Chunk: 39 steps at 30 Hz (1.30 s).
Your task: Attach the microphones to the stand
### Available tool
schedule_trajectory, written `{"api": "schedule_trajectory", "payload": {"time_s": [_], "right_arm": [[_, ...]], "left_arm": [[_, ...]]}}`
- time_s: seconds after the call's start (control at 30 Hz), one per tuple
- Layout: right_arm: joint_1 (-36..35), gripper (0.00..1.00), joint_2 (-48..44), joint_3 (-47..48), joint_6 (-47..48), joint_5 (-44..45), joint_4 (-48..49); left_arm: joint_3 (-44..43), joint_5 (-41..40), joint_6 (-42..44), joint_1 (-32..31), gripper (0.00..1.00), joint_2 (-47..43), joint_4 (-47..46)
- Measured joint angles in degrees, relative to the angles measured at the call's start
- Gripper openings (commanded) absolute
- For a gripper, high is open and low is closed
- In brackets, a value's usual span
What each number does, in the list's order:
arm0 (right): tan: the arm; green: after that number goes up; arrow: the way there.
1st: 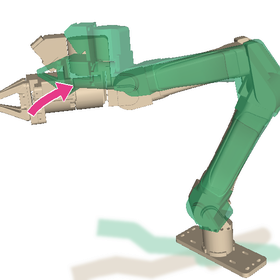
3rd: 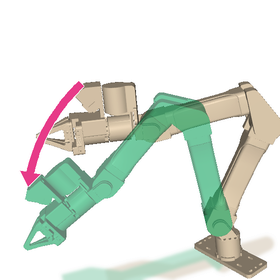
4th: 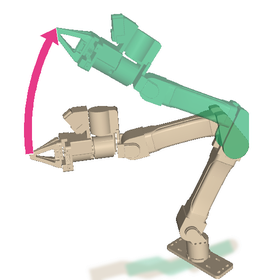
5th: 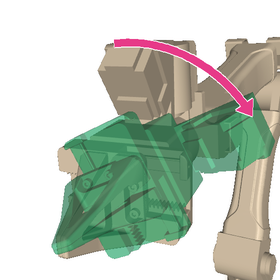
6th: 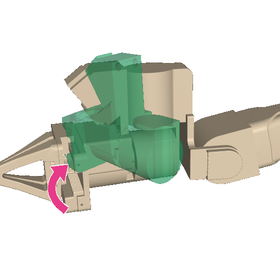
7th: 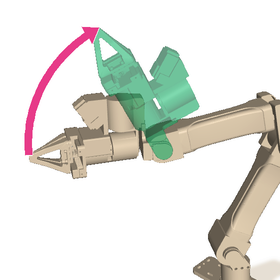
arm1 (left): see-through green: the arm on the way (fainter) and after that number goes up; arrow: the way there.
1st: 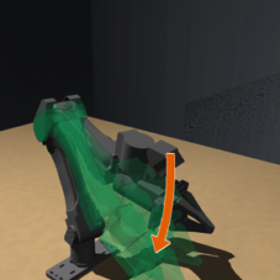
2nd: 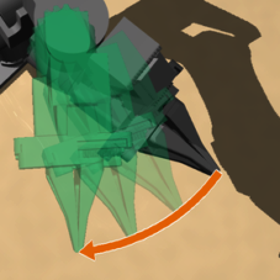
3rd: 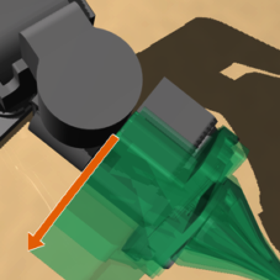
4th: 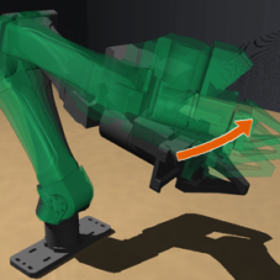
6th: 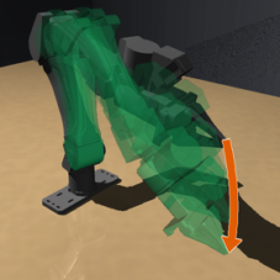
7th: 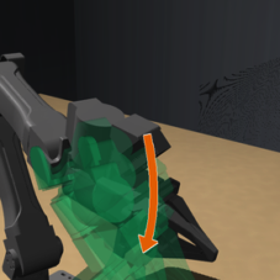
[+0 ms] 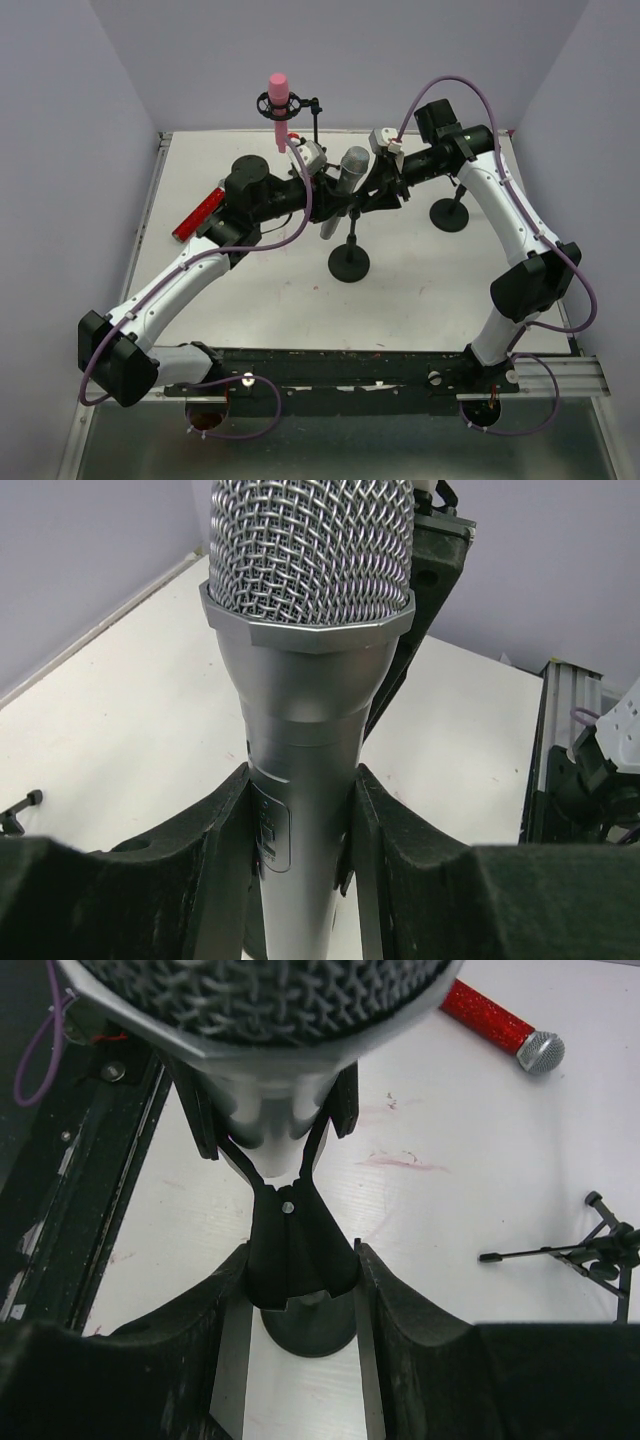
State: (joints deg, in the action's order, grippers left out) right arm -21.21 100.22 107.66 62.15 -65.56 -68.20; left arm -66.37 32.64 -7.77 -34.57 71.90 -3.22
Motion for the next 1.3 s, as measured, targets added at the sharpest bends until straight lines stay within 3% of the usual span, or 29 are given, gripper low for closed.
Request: {"api": "schedule_trajectory", "payload": {"time_s": [0.27,0.63,0.8,1.03,1.2,1.3], "right_arm": [[0.3,0.23,0.0,-0.5,-0.9,-0.7,0.7],[0.4,0.26,-0.1,-0.9,-2.5,-1.0,1.6],[0.7,0.34,-0.3,-1.4,-3.9,-1.0,2.5],[0.7,0.62,-1.2,-3.0,-6.0,-1.1,4.2],[0.2,0.73,-1.2,-4.7,-8.0,-1.3,4.3],[0.1,0.80,-1.2,-5.1,-8.7,-1.3,4.3]], "left_arm": [[5.9,0.3,-1.7,0.0,0.00,-1.3,-10.7],[6.7,0.3,-3.5,0.0,0.00,-1.0,-13.4],[7.5,0.0,-4.3,0.0,0.00,-0.5,-15.9],[10.0,-0.6,-5.7,-0.1,0.00,-0.5,-20.9],[10.6,-1.0,-5.7,-0.8,0.01,-0.5,-22.3],[10.6,-1.1,-5.7,-0.8,0.20,-0.5,-22.3]]}}
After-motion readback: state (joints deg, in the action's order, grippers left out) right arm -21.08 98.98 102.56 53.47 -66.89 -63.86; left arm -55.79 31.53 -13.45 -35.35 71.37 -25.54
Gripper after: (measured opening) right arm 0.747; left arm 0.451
